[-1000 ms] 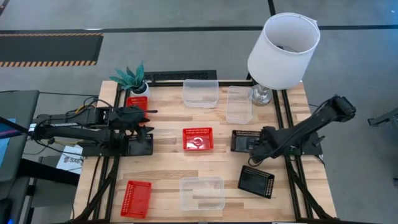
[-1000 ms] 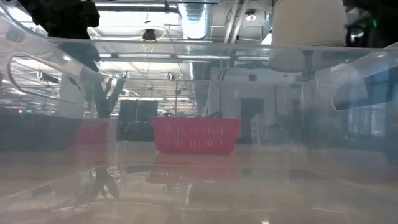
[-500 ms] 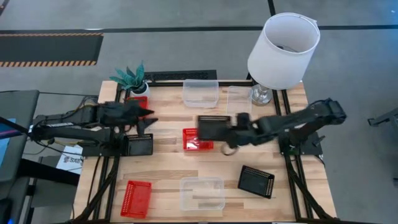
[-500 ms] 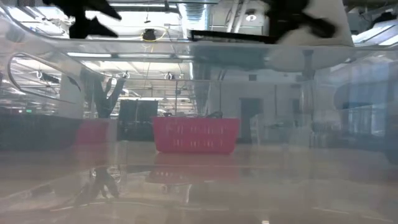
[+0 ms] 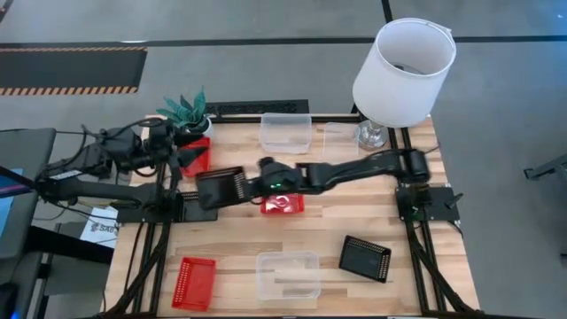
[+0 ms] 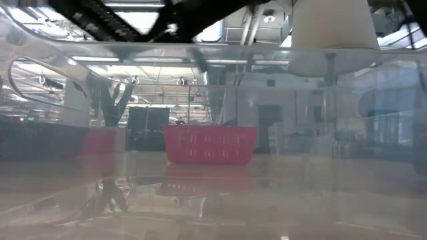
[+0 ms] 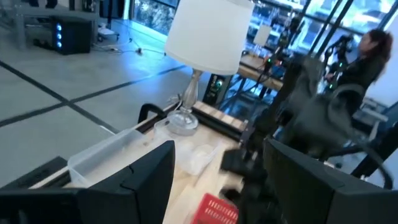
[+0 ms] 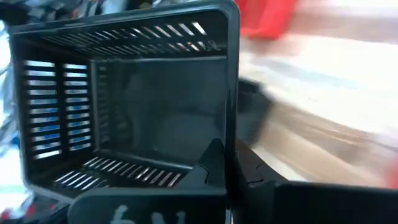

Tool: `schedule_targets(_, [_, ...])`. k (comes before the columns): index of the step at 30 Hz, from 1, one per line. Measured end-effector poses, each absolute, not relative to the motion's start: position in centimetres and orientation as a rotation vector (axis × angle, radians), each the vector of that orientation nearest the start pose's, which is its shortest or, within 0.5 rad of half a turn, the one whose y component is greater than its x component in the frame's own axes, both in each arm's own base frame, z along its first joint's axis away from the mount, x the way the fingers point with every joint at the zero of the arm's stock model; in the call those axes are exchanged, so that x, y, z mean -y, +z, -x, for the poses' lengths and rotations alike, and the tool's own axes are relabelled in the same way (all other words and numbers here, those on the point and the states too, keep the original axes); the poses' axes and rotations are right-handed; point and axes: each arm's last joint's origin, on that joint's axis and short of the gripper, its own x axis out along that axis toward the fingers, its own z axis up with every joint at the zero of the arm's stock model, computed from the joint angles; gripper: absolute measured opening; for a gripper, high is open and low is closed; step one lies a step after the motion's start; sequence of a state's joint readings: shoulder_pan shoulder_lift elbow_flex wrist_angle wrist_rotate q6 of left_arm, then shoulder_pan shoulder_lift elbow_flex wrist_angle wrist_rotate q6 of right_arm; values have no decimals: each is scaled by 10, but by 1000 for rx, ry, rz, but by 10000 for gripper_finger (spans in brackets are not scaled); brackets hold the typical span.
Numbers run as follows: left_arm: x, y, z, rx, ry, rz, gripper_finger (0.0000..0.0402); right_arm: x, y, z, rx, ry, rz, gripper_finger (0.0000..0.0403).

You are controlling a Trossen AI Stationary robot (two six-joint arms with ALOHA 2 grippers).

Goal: Stack baskets by color
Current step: Stack the top right black bin on the top left black bin

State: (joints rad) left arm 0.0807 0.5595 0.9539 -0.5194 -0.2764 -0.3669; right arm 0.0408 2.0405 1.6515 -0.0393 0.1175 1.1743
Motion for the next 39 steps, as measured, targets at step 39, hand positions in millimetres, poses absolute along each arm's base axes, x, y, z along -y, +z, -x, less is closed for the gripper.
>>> schedule_targets(39, [-14, 374, -92, -120, 360, 454, 233, -53, 164, -585, -216, -468, -1352, 15])
